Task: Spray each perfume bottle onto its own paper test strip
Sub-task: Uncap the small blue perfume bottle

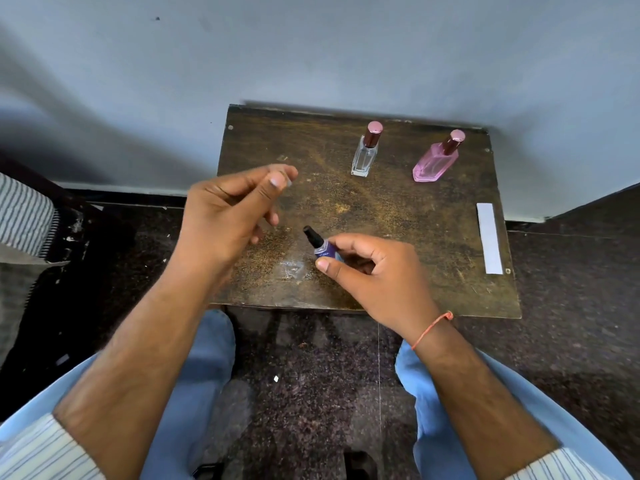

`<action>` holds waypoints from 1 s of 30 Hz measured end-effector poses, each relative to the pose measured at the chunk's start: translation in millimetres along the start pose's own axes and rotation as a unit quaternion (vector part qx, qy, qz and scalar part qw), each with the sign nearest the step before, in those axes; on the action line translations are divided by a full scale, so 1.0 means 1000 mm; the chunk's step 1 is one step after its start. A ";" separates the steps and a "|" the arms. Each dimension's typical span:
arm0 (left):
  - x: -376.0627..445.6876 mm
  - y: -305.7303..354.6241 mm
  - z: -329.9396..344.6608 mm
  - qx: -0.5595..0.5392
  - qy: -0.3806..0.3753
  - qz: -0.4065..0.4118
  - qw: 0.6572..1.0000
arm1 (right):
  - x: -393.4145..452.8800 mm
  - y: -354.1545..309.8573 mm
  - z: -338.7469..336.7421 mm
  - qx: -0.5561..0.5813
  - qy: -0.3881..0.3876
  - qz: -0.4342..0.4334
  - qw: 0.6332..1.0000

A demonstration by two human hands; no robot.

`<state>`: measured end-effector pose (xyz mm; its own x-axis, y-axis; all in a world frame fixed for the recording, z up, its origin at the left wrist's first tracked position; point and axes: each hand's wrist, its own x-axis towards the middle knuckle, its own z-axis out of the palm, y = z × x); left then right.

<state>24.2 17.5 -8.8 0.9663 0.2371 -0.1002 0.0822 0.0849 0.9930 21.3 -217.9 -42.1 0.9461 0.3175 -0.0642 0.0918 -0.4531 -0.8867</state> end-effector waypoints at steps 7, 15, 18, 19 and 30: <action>0.000 -0.011 -0.007 0.296 -0.031 0.088 0.951 | 0.012 0.004 -0.009 -0.004 0.028 -0.039 0.999; 0.000 -0.019 -0.014 0.430 -0.048 0.035 0.901 | 0.014 0.011 -0.032 -0.036 0.048 -0.025 0.998; 0.000 -0.020 -0.013 0.444 -0.043 0.013 0.895 | 0.013 0.013 -0.035 -0.047 0.045 -0.019 0.998; 0.001 -0.020 -0.012 0.450 -0.043 0.007 0.892 | 0.013 0.015 -0.035 -0.051 0.041 -0.012 0.998; -0.002 -0.014 -0.007 0.467 -0.048 -0.027 0.882 | 0.008 0.018 -0.040 -0.059 0.013 0.023 0.998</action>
<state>19.2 22.2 -23.3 0.9674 0.1697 -0.1882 0.2506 -0.7519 0.6098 42.8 -257.0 -39.7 0.9578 0.2731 -0.0897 0.0829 -0.5613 -0.8235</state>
